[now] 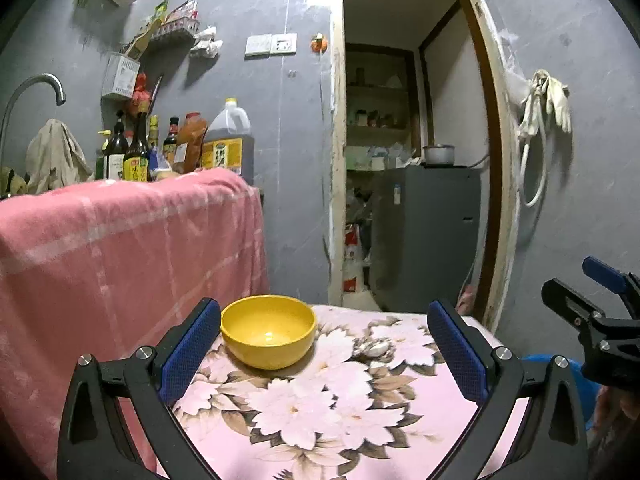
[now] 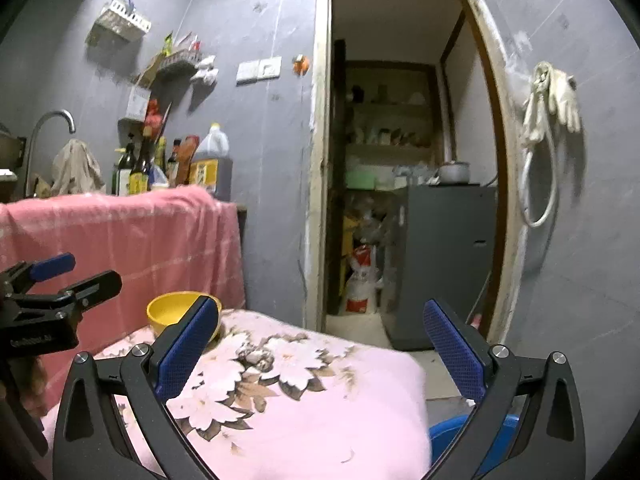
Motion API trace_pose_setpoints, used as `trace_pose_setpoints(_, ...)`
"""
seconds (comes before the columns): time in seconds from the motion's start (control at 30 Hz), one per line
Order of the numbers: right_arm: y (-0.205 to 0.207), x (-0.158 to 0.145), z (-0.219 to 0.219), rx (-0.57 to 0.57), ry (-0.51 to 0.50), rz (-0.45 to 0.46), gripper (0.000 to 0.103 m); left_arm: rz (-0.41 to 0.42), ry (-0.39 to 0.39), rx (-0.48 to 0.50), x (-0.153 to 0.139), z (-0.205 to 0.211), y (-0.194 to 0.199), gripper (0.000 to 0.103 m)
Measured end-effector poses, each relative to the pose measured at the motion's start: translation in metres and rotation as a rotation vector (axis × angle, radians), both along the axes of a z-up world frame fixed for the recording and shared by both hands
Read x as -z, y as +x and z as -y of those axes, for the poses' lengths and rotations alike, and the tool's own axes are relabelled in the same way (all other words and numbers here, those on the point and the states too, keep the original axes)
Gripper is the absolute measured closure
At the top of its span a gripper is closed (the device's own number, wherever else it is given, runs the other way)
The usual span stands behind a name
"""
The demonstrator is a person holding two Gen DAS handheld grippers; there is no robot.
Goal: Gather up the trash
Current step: 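Move both open tools back over the table beside the yellow bowl, then grasp the white-red printed wrapper with the left gripper while the right grasps a tan crumb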
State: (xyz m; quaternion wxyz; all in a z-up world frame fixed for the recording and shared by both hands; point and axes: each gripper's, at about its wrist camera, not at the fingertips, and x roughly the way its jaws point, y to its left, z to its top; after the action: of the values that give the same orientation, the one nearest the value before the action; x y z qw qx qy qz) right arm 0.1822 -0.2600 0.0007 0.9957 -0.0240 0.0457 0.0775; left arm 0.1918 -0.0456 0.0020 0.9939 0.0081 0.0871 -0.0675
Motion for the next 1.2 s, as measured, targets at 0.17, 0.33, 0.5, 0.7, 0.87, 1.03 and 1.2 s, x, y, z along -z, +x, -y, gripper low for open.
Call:
trace_pose_setpoints(0.17,0.023,0.018,-0.011,-0.023,-0.022,-0.058,0.0,-0.041,0.01,-0.02,0.017,-0.008,0.02,0.002)
trace_pose_setpoints(0.33,0.046,0.038,-0.017,-0.026,-0.033,-0.139,0.0,-0.103,0.004,-0.024,0.032,-0.013,0.041,0.002)
trace_pose_setpoints(0.5,0.072,0.054,-0.021,-0.028,-0.056,-0.255,0.0,-0.196,0.033,-0.034,0.045,-0.014,0.067,0.002)
trace_pose_setpoints(0.7,0.098,0.07,-0.027,-0.061,-0.07,-0.405,0.003,-0.313,0.031,-0.062,0.061,-0.018,0.097,0.002)
trace_pose_setpoints(0.87,0.117,0.086,-0.036,-0.122,-0.097,-0.541,0.016,-0.416,0.022,-0.03,0.07,-0.018,0.121,0.002)
trace_pose_setpoints(1.03,0.134,0.103,-0.043,-0.173,-0.106,-0.674,0.033,-0.508,0.012,-0.008,0.078,-0.018,0.138,0.002)
trace_pose_setpoints(1.2,0.146,0.115,-0.053,-0.23,-0.136,-0.771,0.046,-0.565,0.045,-0.016,0.087,-0.016,0.147,0.002)
